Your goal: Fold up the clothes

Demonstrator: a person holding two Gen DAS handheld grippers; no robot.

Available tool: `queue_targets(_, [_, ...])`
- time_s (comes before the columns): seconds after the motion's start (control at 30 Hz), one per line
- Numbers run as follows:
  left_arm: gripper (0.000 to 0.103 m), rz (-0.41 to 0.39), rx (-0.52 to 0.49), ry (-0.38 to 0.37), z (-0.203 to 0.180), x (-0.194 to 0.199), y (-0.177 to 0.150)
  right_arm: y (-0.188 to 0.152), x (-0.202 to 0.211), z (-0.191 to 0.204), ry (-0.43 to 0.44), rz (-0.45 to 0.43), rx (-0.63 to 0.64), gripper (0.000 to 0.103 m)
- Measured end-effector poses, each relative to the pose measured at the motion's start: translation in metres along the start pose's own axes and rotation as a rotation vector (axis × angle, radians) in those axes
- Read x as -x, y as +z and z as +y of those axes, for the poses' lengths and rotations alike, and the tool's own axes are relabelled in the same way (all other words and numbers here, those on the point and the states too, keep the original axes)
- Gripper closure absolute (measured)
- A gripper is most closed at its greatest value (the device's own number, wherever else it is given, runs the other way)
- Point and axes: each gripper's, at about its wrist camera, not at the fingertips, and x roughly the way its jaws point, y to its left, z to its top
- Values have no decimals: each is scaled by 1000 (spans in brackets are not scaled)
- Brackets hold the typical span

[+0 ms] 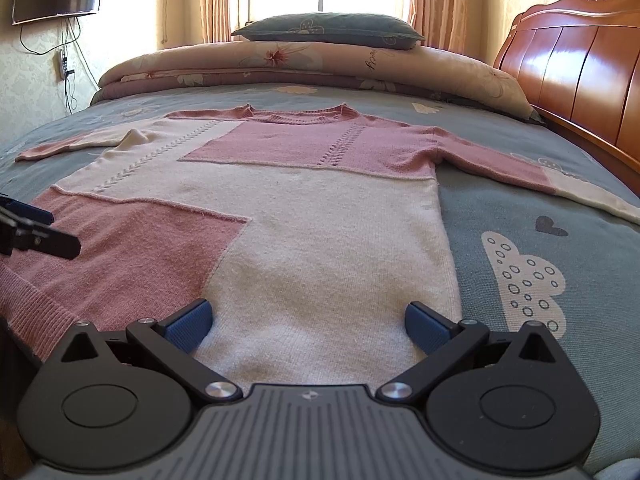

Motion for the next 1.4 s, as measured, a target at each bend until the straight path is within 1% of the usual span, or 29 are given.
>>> queue_targets(0.03, [1, 2, -41, 11, -5, 2, -5, 0, 0, 0, 0, 0, 0, 0])
queue_targets(0.1, [1, 3, -84, 9, -11, 10, -10, 1, 0, 0, -1, 1, 0, 0])
queue_targets(0.17, [1, -13, -140, 8, -18, 18, -12, 5, -1, 0, 1, 25, 2, 0])
queue_targets(0.23, [1, -30, -196, 7, -26, 27, -13, 17, -1, -3, 14, 42, -12, 0])
queue_targets(0.27, [1, -48, -243, 15, -31, 30, -13, 24, -1, -5, 21, 51, -20, 0])
queue_targets(0.33, [1, -77, -345, 20, -43, 36, -15, 42, 4, -10, 40, 17, -21, 0])
queue_targets(0.43, [1, -104, -481, 18, -60, 42, -19, 72, 12, -10, 16, -25, 61, 0])
queue_targets(0.5, [1, -110, -580, -1, -72, 46, -26, 88, 13, -8, 4, -28, 140, 0])
queue_targets(0.6, [1, -112, -708, -13, -89, 47, -39, 99, 10, 0, 24, 5, 249, 0])
queue_targets(0.63, [1, -109, -740, -7, -93, 47, -43, 99, 8, 3, 49, 23, 286, 0])
queue_targets(0.7, [1, -106, -771, 0, -98, 46, -49, 93, 8, 12, 111, 56, 328, 0])
queue_targets(0.73, [1, -104, -786, 3, -101, 46, -52, 88, 7, 16, 134, 77, 329, 0])
queue_targets(0.83, [1, -82, -743, -16, -97, 46, -53, 73, 4, 25, 197, 124, 293, 0])
queue_targets(0.9, [1, -46, -716, -21, -94, 42, -53, 60, -2, 28, 229, 165, 247, 0])
queue_targets(0.97, [1, -11, -702, -22, -92, 38, -54, 47, -8, 29, 221, 203, 210, 0])
queue_targets(1.03, [1, 34, -644, -61, -85, 36, -54, 37, -11, 26, 217, 233, 176, 0])
queue_targets(1.1, [1, 77, -566, -108, -78, 35, -54, 30, -6, 20, 215, 214, 153, 0])
queue_targets(1.13, [1, 69, -545, -112, -75, 38, -55, 29, -4, 19, 212, 215, 149, 0])
queue_targets(1.2, [1, 88, -524, -132, -72, 42, -54, 28, 1, 16, 208, 215, 142, 0])
queue_targets(1.23, [1, 100, -514, -154, -69, 46, -52, 27, 3, 15, 206, 216, 139, 0])
queue_targets(1.3, [1, 77, -512, -184, -63, 57, -44, 25, 8, 12, 201, 217, 131, 0])
queue_targets(1.4, [1, 7, -498, -152, -50, 70, -21, 24, 13, 8, 195, 214, 111, 0])
